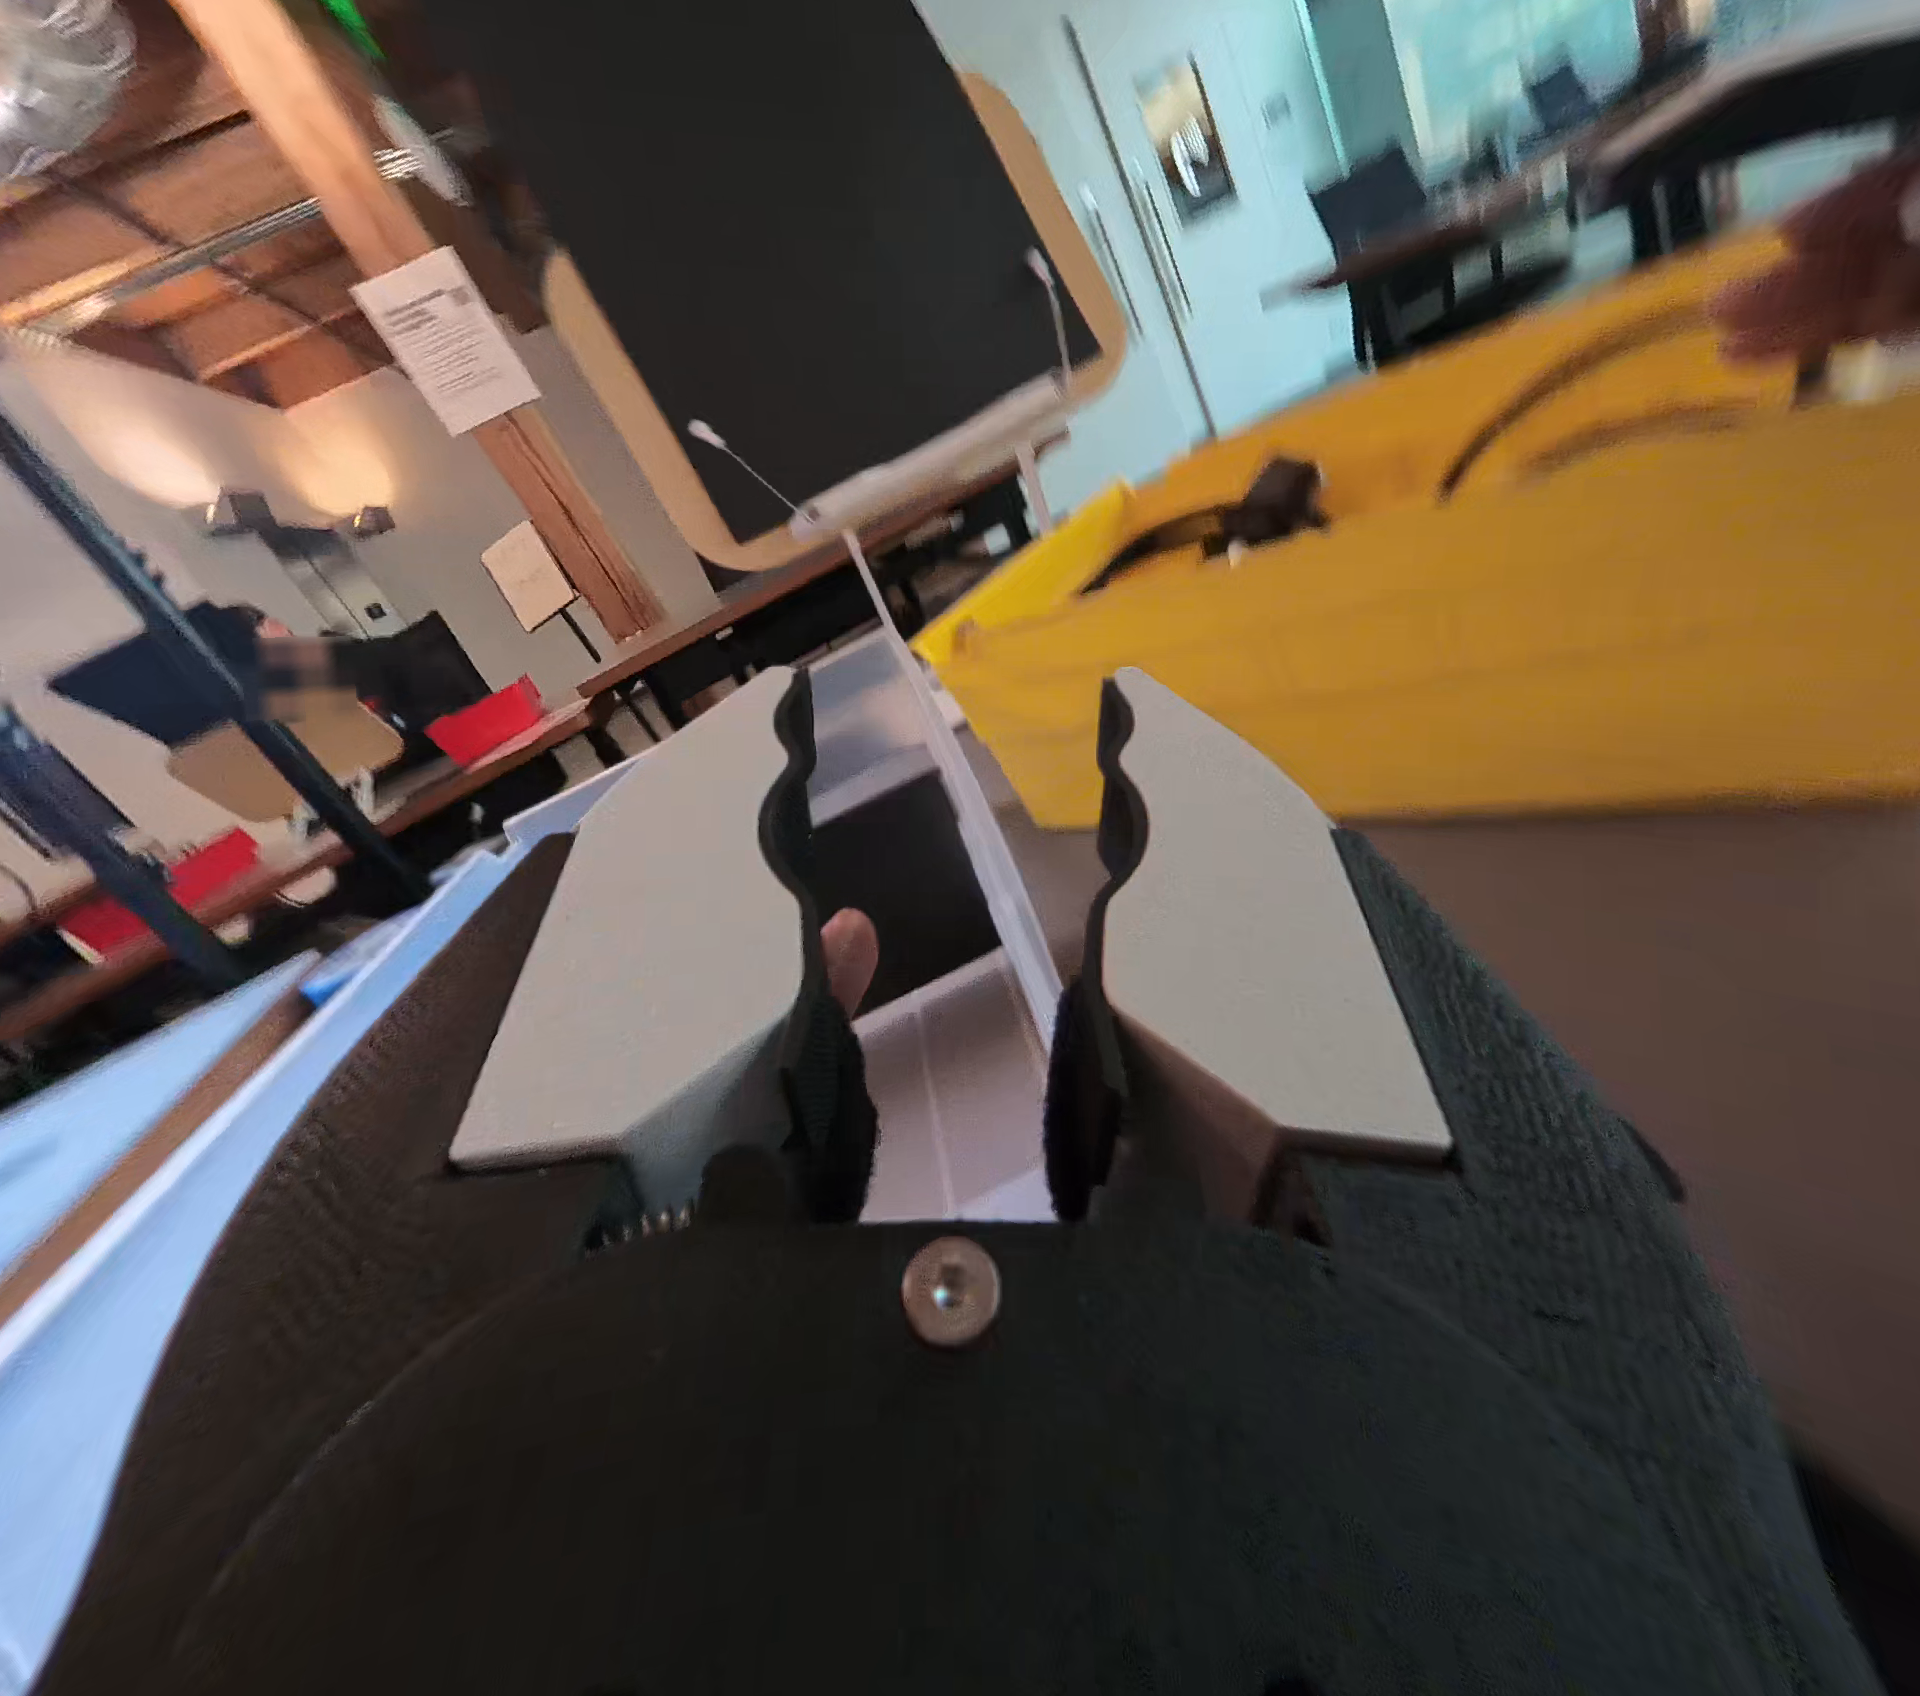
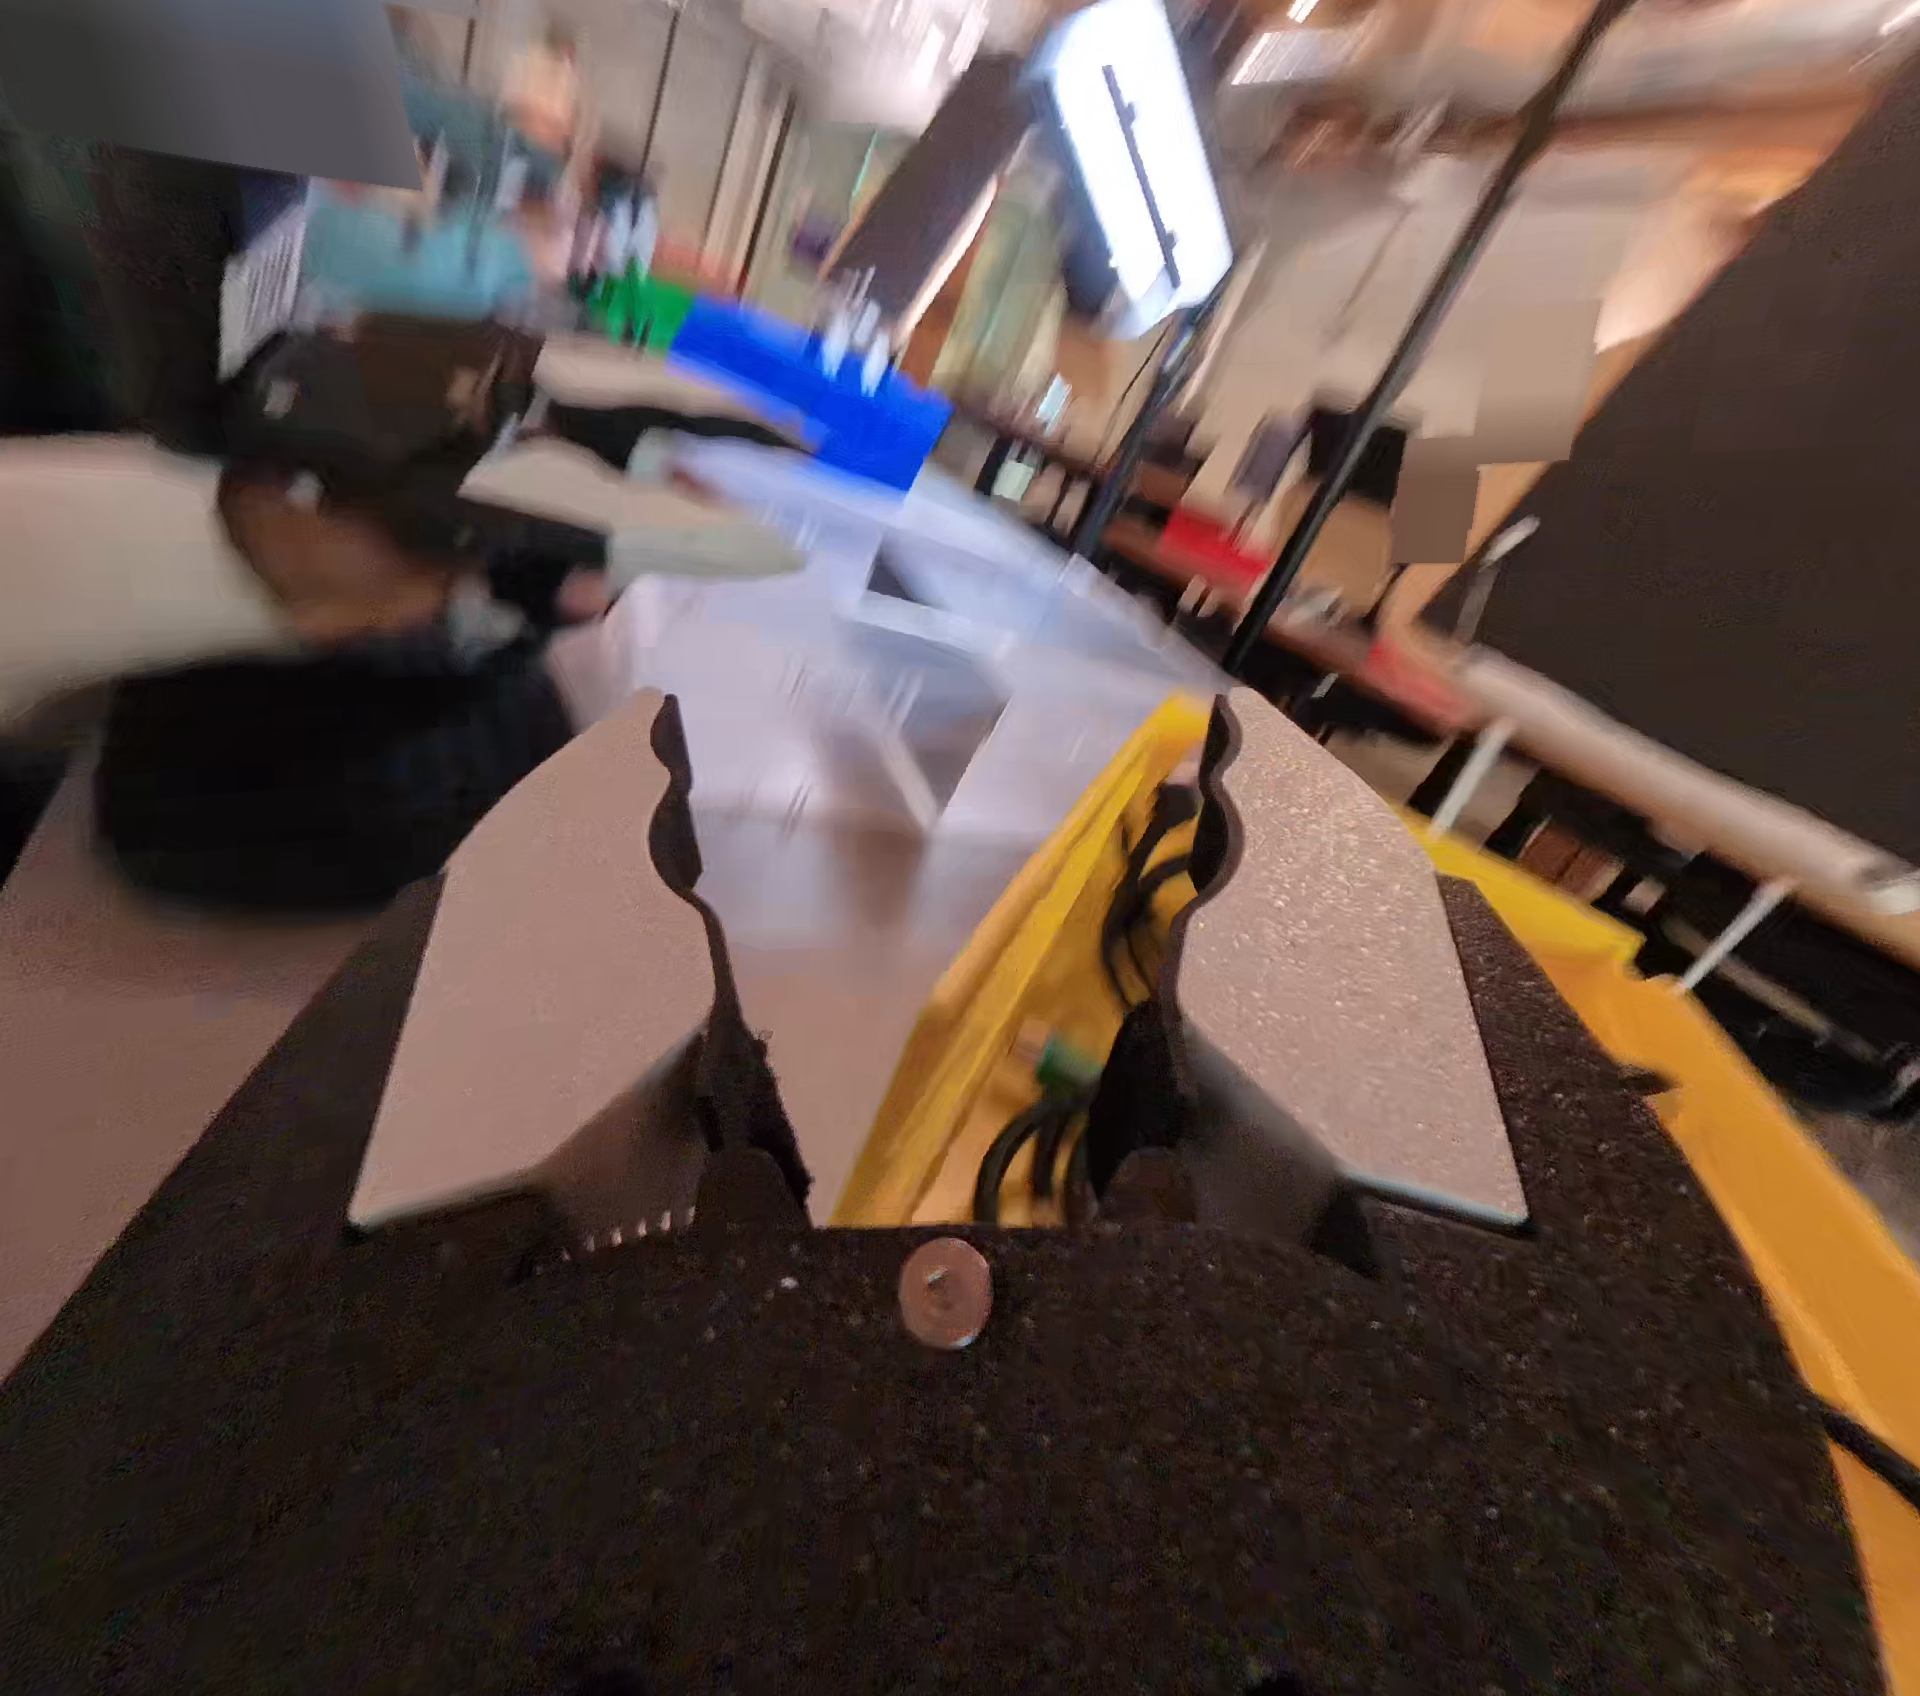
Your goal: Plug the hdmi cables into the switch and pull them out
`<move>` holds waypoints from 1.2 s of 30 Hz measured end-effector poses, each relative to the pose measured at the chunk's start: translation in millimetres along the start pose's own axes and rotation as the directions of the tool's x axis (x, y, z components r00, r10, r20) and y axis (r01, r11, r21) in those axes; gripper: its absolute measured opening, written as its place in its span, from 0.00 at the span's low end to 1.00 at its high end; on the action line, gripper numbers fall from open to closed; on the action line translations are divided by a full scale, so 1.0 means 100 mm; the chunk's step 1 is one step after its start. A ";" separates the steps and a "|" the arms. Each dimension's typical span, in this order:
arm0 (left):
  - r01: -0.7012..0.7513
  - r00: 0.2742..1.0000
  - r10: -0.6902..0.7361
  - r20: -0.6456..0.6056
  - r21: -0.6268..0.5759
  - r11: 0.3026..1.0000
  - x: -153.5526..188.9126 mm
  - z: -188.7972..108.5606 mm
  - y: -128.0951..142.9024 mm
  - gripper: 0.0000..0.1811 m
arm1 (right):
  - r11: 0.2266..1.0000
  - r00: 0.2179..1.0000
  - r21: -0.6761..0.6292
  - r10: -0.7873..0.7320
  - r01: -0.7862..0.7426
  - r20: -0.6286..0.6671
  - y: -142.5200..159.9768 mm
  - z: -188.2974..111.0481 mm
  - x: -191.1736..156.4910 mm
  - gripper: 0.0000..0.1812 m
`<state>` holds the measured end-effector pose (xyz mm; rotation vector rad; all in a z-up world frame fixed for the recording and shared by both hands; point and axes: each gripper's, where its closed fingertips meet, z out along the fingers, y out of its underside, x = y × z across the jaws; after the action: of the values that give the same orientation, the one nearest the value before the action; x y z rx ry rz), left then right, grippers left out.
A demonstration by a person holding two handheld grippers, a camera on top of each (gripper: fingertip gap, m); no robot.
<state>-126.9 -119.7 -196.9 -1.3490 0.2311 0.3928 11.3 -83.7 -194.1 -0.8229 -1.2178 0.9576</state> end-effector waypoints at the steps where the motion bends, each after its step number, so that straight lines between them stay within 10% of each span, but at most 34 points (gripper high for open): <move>1: 0.112 0.993 -0.114 0.040 0.050 0.992 -0.09 -0.04 -0.11 0.29 | 0.993 0.997 0.118 0.030 -0.021 -0.074 -0.18 -0.09 0.14 0.54; 5: 0.443 0.883 -0.469 -0.021 0.364 0.819 -0.18 -0.25 -0.88 0.39 | 0.914 0.866 0.406 0.195 0.010 -0.460 -0.53 -0.67 0.87 0.64; 10: 0.397 0.914 -0.384 -0.135 0.496 0.772 0.29 -0.35 -1.46 0.39 | 0.983 0.623 0.180 0.166 -0.040 -0.765 -0.28 -1.18 1.43 0.63; 18: 0.447 0.825 -0.475 -0.307 -0.161 0.880 1.48 0.38 -0.36 0.54 | 0.848 0.824 -0.415 0.041 -0.328 -0.566 0.85 -1.17 1.61 0.56; 21: 0.354 0.844 -0.412 -0.343 -0.222 0.909 1.78 0.42 -0.20 0.57 | 0.785 0.849 -0.463 0.145 -0.411 -0.508 1.22 -1.08 1.62 0.45; 28: 0.429 0.870 -0.472 -0.141 -0.255 0.867 1.45 0.49 0.02 0.66 | 0.783 0.800 -0.242 0.471 -0.573 -0.371 0.78 -1.02 1.11 0.29; 31: 0.470 0.864 -0.501 -0.055 -0.272 0.840 1.25 0.49 0.14 0.60 | 0.851 0.778 -0.119 0.400 -0.512 -0.485 0.70 -1.01 1.27 0.31; 36: 0.403 0.894 -0.445 -0.053 -0.341 0.849 1.27 0.50 0.24 0.44 | 0.804 0.872 -0.501 0.042 -0.320 -0.488 0.93 -1.03 1.16 0.29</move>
<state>-24.0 -49.3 -256.7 -1.7031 -0.0346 -0.0396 107.6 57.8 -252.4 -1.5814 -1.0145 0.4858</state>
